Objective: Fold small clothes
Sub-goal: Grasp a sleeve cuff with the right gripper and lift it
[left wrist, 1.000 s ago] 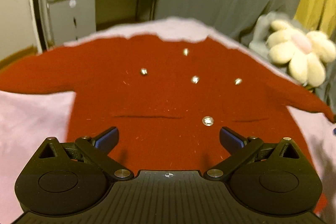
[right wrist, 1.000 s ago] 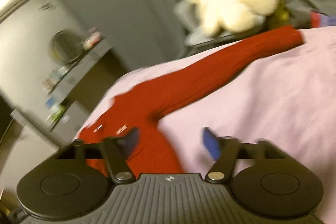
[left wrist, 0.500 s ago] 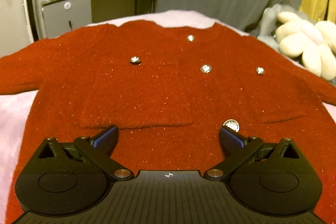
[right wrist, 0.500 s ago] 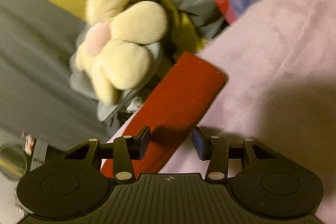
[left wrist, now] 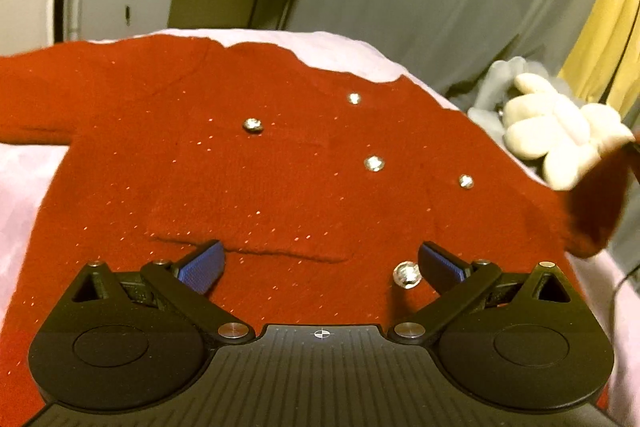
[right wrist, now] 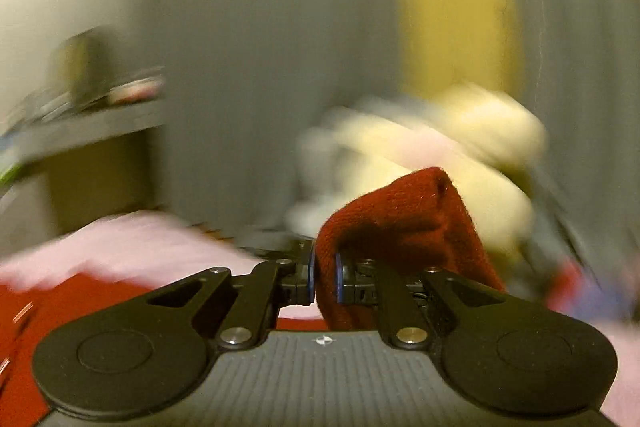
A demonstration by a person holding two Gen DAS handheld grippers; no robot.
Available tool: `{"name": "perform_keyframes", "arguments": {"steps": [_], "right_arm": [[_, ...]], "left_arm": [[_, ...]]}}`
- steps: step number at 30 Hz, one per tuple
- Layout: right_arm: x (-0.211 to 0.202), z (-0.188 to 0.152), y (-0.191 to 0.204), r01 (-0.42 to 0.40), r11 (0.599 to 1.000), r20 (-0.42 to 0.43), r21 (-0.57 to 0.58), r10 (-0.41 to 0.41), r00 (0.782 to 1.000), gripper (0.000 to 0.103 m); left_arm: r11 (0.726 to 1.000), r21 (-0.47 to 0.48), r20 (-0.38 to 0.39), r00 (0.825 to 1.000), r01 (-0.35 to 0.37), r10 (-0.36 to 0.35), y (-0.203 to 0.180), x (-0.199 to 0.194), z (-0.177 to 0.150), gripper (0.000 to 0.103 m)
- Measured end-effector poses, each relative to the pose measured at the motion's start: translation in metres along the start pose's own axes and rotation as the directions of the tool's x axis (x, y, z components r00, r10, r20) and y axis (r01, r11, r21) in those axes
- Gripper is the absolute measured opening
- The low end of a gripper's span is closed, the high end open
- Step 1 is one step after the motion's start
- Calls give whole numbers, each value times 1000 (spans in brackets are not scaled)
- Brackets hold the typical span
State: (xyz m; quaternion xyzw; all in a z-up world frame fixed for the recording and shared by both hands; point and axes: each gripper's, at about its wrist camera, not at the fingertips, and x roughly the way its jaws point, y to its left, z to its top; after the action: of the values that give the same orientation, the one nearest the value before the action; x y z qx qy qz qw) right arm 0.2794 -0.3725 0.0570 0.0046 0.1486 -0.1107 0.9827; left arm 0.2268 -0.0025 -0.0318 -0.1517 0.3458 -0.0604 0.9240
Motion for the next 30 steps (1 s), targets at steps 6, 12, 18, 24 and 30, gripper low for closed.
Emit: {"name": "perform_keyframes", "arguments": {"steps": [6, 12, 18, 24, 30], "right_arm": [[-5, -28, 146, -396, 912, -238, -105, 364, 900, 25], [-12, -54, 106, -279, 896, -244, 347, 373, 895, 27], [-2, -80, 54, -156, 833, -221, 531, 314, 923, 27], [13, -95, 42, -135, 790, -227, 599, 329, 917, 27], [5, -104, 30, -136, 754, -216, 643, 348, 912, 27]], "left_arm": [[977, -92, 2, 981, 192, -192, -2, -3, 31, 103], [943, -51, -84, 939, 329, -333, -30, 40, 62, 103], [931, -182, -239, 904, 317, -355, -46, 111, 72, 95], [928, -230, -296, 888, 292, -352, -55, 156, 75, 78], [964, -184, -308, 920, 194, -244, -62, 163, 86, 22]]}}
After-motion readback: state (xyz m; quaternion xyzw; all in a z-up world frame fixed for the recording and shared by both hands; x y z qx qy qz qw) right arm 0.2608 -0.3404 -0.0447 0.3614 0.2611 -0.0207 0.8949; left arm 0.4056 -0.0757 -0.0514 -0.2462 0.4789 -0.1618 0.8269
